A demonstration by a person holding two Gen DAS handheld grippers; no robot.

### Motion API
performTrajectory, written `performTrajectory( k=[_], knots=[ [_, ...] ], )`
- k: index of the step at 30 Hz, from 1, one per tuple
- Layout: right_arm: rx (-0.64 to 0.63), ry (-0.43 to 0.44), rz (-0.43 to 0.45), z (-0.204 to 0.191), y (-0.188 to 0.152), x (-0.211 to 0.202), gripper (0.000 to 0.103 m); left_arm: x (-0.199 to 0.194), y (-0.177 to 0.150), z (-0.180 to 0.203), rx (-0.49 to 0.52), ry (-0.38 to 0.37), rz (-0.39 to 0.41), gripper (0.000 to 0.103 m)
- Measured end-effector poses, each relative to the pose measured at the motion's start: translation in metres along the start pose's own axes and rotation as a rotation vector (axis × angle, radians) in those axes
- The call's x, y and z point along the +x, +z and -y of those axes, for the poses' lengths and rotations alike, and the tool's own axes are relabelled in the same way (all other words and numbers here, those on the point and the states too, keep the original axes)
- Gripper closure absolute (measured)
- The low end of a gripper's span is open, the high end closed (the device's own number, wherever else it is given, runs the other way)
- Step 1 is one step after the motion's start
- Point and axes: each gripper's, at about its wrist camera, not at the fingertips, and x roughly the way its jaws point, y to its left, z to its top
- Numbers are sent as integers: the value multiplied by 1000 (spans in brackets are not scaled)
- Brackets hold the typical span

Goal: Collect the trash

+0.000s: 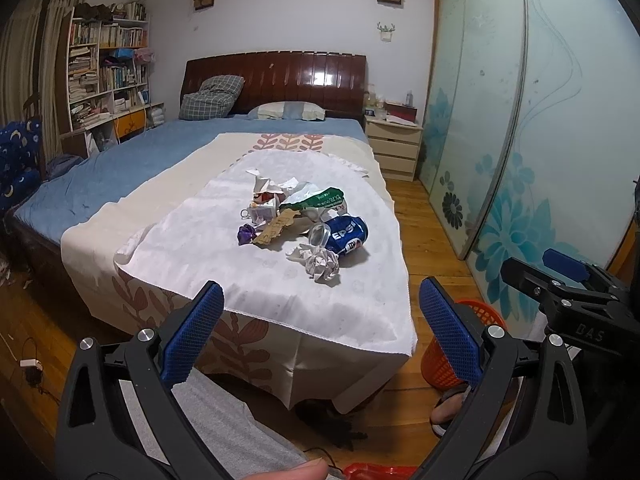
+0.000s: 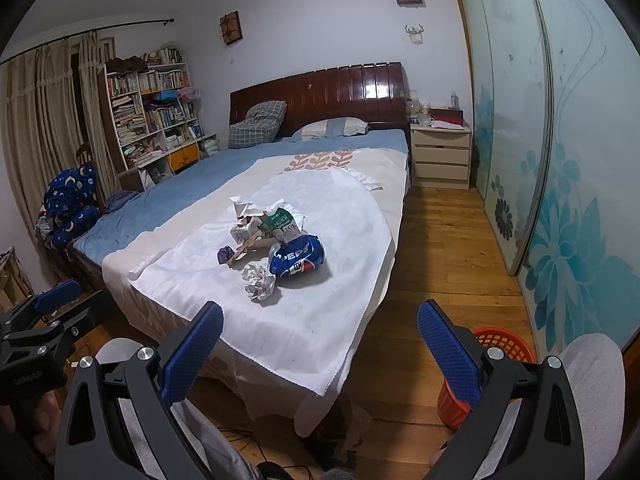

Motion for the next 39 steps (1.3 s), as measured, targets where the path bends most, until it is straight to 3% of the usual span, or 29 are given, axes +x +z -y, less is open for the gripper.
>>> performTrajectory(
  k=[39],
  knots=[
    [-3, 13, -15, -1, 0, 3, 7, 1, -4, -1, 0, 7, -5, 6]
  ],
)
